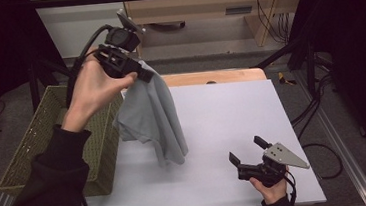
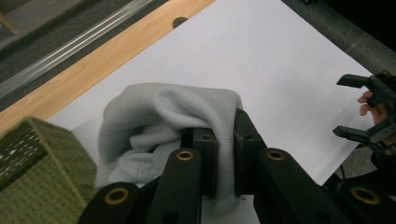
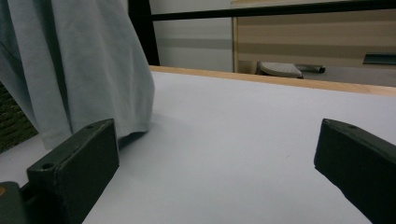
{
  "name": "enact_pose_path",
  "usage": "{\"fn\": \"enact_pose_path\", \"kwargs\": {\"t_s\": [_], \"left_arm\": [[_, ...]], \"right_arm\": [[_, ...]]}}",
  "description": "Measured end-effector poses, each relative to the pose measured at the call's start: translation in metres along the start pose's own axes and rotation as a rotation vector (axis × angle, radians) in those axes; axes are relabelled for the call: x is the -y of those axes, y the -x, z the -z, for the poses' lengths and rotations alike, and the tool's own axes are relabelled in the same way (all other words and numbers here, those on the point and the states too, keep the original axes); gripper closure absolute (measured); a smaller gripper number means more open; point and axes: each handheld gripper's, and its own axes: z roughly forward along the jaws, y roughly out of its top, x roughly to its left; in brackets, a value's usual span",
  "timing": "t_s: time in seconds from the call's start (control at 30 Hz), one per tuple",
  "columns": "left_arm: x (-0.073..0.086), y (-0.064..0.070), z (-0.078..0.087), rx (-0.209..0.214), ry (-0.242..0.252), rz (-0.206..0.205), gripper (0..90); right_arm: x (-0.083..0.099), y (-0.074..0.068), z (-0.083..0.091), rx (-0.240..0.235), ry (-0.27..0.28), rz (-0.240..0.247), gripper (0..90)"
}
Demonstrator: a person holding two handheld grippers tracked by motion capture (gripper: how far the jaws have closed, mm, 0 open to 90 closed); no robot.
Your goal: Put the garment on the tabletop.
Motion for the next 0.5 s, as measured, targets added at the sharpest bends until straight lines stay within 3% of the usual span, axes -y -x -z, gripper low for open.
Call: {"fn": "enact_pose_path", "kwargs": {"t_s": [0.17, 0.3, 0.5], "left_arm": [[-0.003, 0.011, -0.018, 0.025, -0.019, -0.033, 82.3], [-0.003, 0.022, -0.039, 0.051, -0.050, -0.085, 82.3], [0.000, 0.028, -0.058, 0.072, -0.055, -0.104, 82.3]], "right_arm": [[0.000, 0.000, 0.001, -0.006, -0.001, -0.006, 0.3], [-0.001, 0.000, 0.001, -0.005, -0.002, -0.004, 0.3], [0.000, -0.001, 0.001, -0.008, -0.002, -0.002, 0.3]]}}
